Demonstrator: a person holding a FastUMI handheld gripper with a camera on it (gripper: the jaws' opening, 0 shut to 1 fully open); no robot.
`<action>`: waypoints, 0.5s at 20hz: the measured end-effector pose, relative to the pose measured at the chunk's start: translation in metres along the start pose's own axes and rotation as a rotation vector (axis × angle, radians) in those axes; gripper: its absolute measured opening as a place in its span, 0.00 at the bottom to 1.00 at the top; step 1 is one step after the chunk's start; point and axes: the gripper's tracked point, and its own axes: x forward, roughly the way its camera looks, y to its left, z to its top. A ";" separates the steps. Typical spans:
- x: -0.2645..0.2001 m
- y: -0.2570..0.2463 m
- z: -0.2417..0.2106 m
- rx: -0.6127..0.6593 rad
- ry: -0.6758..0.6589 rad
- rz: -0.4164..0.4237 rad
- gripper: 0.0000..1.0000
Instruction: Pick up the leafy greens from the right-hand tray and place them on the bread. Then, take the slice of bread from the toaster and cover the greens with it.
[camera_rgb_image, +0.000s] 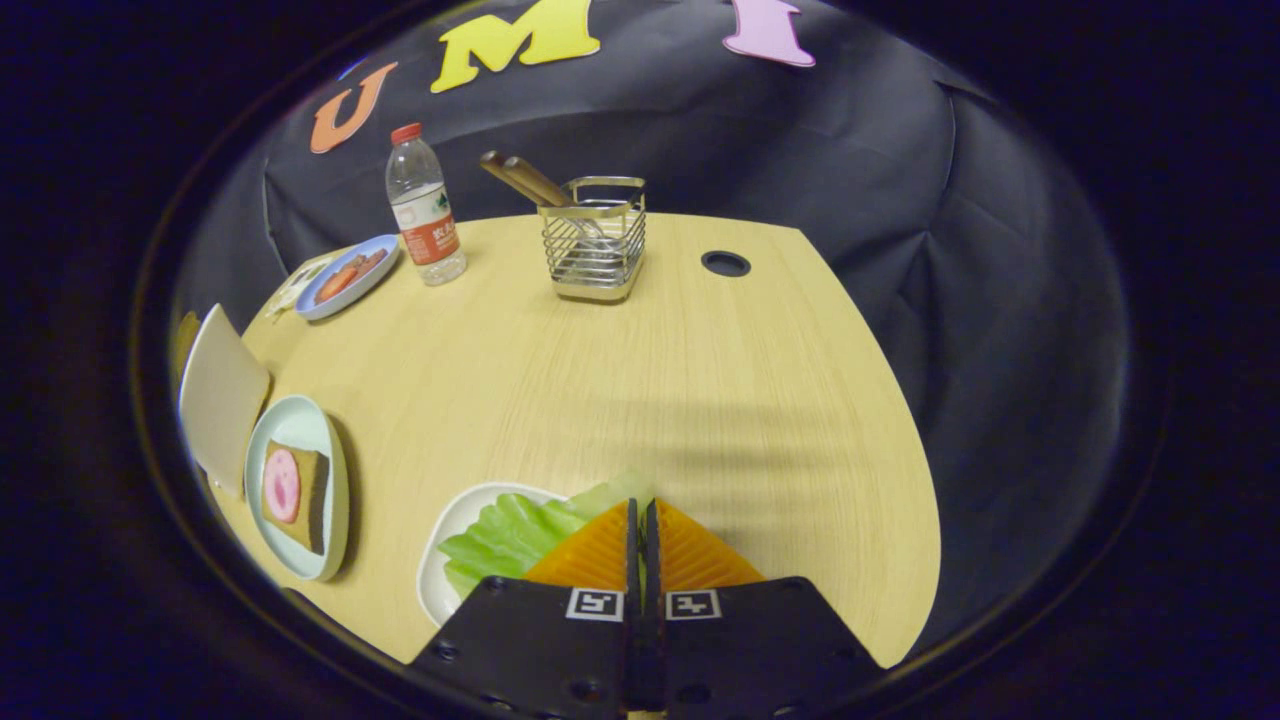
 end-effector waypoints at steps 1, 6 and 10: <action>-0.006 0.001 0.002 0.008 -0.010 0.003 0.01; -0.046 0.011 0.014 0.039 -0.068 -0.005 0.01; -0.086 0.029 0.026 0.033 -0.138 -0.017 0.00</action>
